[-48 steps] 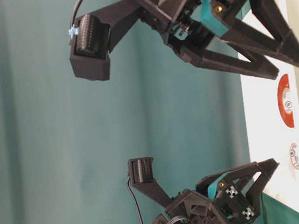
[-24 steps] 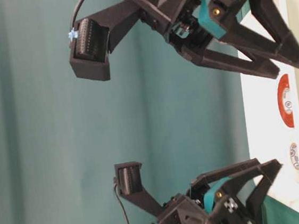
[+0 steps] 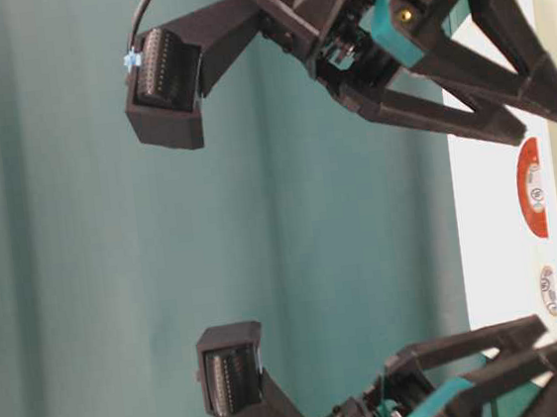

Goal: Put the tape alternately from left to right into the white case.
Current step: 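Release the white tape beside the orange tape and withdraw left gripper, then move right gripper to the black tape and grasp it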

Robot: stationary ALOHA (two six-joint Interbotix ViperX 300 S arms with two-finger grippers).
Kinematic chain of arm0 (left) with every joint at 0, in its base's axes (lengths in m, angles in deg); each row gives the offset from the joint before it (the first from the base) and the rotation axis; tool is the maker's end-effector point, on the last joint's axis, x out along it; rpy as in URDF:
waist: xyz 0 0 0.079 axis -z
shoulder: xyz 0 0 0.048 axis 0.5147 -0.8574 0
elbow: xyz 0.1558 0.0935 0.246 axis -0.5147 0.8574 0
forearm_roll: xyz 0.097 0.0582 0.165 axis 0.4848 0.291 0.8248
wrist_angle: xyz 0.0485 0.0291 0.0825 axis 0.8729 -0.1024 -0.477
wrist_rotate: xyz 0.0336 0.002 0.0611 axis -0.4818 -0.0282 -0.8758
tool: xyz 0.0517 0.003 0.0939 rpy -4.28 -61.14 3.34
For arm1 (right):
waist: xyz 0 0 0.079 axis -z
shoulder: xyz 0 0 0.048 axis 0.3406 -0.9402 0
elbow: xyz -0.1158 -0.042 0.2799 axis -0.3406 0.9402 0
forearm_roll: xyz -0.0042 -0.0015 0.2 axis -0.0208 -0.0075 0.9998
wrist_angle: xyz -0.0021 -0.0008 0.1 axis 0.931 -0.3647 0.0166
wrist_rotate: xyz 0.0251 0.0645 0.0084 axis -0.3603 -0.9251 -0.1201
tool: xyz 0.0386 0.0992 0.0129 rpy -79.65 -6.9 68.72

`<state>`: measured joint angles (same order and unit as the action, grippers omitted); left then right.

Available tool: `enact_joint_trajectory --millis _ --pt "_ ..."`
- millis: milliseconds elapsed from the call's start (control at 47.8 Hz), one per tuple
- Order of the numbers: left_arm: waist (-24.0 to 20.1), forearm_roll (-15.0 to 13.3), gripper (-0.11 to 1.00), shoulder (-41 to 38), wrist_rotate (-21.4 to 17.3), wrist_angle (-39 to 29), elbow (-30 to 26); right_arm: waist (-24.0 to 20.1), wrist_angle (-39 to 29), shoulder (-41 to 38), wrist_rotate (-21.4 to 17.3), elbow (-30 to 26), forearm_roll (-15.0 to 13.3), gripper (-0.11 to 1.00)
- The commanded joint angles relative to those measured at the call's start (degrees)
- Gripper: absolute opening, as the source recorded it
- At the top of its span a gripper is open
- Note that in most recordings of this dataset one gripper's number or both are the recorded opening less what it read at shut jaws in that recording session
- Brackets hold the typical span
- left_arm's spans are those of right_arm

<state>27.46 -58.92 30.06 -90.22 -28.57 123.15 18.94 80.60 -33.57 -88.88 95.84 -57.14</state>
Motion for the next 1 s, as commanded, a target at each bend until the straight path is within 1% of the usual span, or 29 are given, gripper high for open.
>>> enact_joint_trajectory --millis 0,126,335,586,816,983 --pt "1.23 -0.18 0.91 1.41 1.41 0.26 -0.35 -0.26 0.62 1.58 -0.09 -0.62 0.18 0.67" --pt "2.46 -0.18 0.91 1.49 2.90 0.26 0.00 -0.44 0.53 1.23 -0.09 -0.62 0.09 0.67" --pt "3.78 -0.18 0.91 1.85 4.04 0.18 0.70 -0.44 0.53 1.05 -0.09 -0.62 0.09 0.67" --pt "3.78 -0.18 0.91 2.02 4.04 0.26 1.32 -0.70 0.62 0.97 -0.09 -0.62 0.18 0.67" --pt "3.78 -0.18 0.91 2.11 4.04 0.35 1.32 -3.16 0.62 0.00 -0.26 -1.41 0.62 0.67" --pt "3.78 -0.18 0.91 2.02 4.04 0.35 1.23 -4.48 0.62 -1.67 -3.34 -1.76 0.70 0.67"
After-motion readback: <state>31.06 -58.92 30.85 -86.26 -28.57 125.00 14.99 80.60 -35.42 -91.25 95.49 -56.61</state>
